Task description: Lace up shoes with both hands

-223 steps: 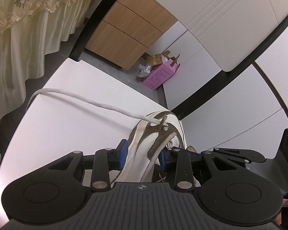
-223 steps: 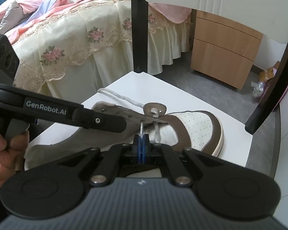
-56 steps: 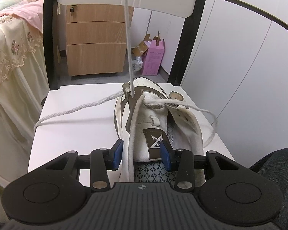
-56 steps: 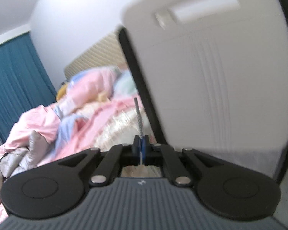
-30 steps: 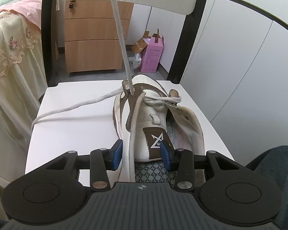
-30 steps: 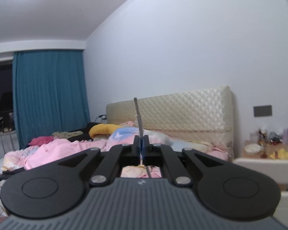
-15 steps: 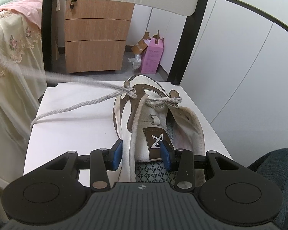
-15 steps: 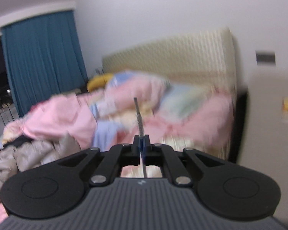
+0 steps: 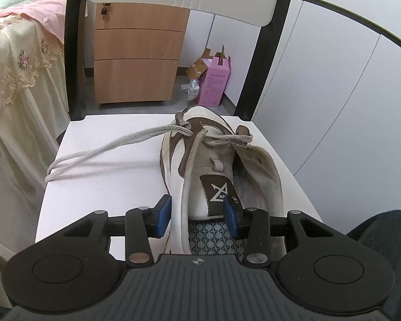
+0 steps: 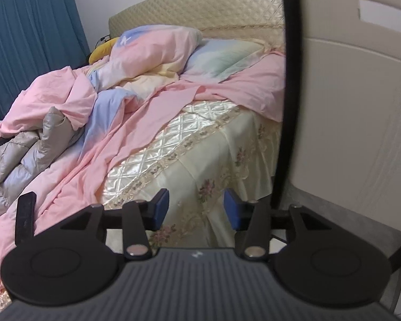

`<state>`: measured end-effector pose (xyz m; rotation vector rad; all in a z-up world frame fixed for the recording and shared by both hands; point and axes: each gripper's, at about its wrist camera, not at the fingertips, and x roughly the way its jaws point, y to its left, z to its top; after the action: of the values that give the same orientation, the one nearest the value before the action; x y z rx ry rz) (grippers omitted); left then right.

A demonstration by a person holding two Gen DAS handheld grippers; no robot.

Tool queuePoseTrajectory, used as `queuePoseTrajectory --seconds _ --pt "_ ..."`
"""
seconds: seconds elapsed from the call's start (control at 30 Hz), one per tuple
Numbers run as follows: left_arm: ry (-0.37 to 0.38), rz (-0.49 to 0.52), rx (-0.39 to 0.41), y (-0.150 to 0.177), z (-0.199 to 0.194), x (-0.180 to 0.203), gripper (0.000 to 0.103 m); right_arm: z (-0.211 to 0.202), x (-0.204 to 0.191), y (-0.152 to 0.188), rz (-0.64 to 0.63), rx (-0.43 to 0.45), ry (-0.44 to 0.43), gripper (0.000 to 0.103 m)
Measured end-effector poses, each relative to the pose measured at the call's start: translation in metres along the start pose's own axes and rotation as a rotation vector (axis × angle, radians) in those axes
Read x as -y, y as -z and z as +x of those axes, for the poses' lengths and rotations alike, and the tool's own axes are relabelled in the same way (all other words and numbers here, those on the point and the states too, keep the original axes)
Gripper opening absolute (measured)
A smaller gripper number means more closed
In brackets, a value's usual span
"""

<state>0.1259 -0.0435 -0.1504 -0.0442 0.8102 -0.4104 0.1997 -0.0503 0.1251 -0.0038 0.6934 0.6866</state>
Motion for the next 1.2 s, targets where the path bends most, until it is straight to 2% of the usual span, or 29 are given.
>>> queuePoseTrajectory --seconds 0.2,0.33,0.47,0.6,0.73,0.83,0.9,1.0,1.07,1.13,1.2 --pt "-0.011 -0.022 -0.004 0.0 -0.004 -0.004 0.045 -0.029 0.033 0.033 0.09 0.042 0.04 0.051" --pt "-0.035 -0.027 -0.001 0.003 -0.005 -0.003 0.045 -0.041 0.069 0.082 0.22 0.044 0.094 0.051" --pt "-0.054 -0.022 0.018 0.004 -0.007 -0.002 0.045 -0.046 0.094 0.136 0.285 0.041 0.171 0.051" --pt "-0.083 -0.011 0.038 0.008 -0.011 0.0 0.045 -0.048 0.118 0.184 0.394 0.063 0.211 0.051" --pt "-0.107 -0.017 0.077 0.012 -0.019 0.001 0.043 -0.044 0.13 0.229 0.487 0.058 0.254 0.051" --pt "-0.106 -0.025 0.11 0.017 -0.025 0.002 0.039 -0.038 0.132 0.256 0.558 0.066 0.231 0.05" --pt "-0.107 -0.065 0.107 0.018 -0.027 0.003 0.039 -0.035 0.129 0.268 0.563 0.067 0.235 0.049" --pt "-0.103 -0.11 0.096 0.017 -0.027 0.005 0.034 -0.031 0.128 0.279 0.575 0.075 0.227 0.043" --pt "-0.105 -0.097 0.092 0.016 -0.027 0.008 0.032 -0.031 0.129 0.283 0.57 0.078 0.236 0.037" --pt "-0.106 -0.091 0.087 0.015 -0.027 0.012 0.032 -0.028 0.13 0.285 0.556 0.083 0.241 0.022" --pt "-0.11 -0.101 0.083 0.016 -0.028 0.014 0.032 -0.028 0.132 0.287 0.551 0.093 0.235 0.021"
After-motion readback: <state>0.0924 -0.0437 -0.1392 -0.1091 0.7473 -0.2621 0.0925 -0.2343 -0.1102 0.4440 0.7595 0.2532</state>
